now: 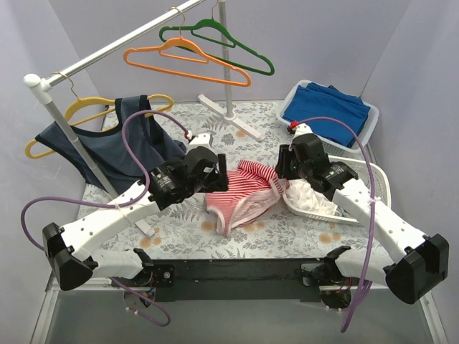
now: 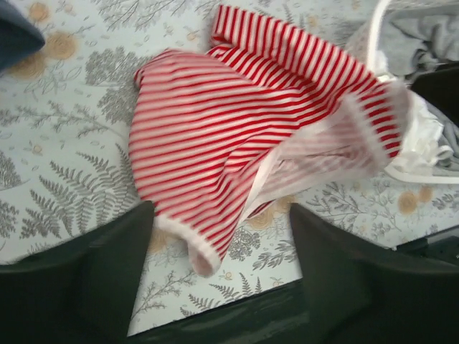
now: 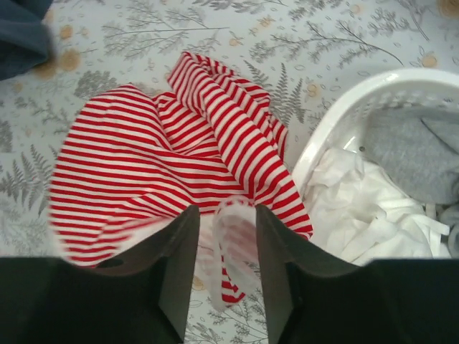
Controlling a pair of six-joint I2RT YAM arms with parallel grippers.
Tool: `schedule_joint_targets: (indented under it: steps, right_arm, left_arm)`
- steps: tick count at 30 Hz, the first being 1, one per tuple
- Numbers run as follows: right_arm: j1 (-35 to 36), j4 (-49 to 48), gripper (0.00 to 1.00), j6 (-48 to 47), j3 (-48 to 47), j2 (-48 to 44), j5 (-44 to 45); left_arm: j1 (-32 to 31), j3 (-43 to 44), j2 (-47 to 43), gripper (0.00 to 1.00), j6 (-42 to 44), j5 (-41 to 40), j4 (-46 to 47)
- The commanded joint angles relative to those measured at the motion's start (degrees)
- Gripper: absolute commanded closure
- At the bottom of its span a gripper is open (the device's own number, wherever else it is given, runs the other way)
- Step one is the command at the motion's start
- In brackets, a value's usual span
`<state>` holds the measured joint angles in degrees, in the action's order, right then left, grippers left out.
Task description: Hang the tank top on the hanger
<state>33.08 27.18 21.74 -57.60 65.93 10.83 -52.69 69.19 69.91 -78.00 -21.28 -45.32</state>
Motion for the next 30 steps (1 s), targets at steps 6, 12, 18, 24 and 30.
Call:
schedule_joint_targets:
  steps: [6, 12, 18, 24, 30]
  right_arm:
    - [0.1, -11.6, 0.38, -13.7, -13.1, -1.0, -16.7]
    - [-1.5, -12.0, 0.43, -26.6, -35.3, 16.5, -21.6]
    - [-6.8, -10.0, 0.44, -29.7, -59.0, 33.1, -33.6]
    - [-7.6, -10.7, 0.44, -33.4, -68.5, 41.9, -37.0]
    - [-8.4, -13.5, 0.44, -33.5, -71.0, 46.4, -39.6]
  left_arm:
    - [0.0, 14.3, -1.4, 0.11, 4.1, -0.9, 1.6]
    - [0.1, 22.2, 0.5, 0.08, 3.5, -7.6, -3.0]
    - [0.5, 24.1, 0.3, 0.05, 4.0, -7.5, -2.3]
    - [1.1, 25.5, 0.8, 0.05, 5.7, -7.1, -3.0]
    - [1.7, 27.0, 1.4, 0.04, 7.0, -6.9, -3.4]
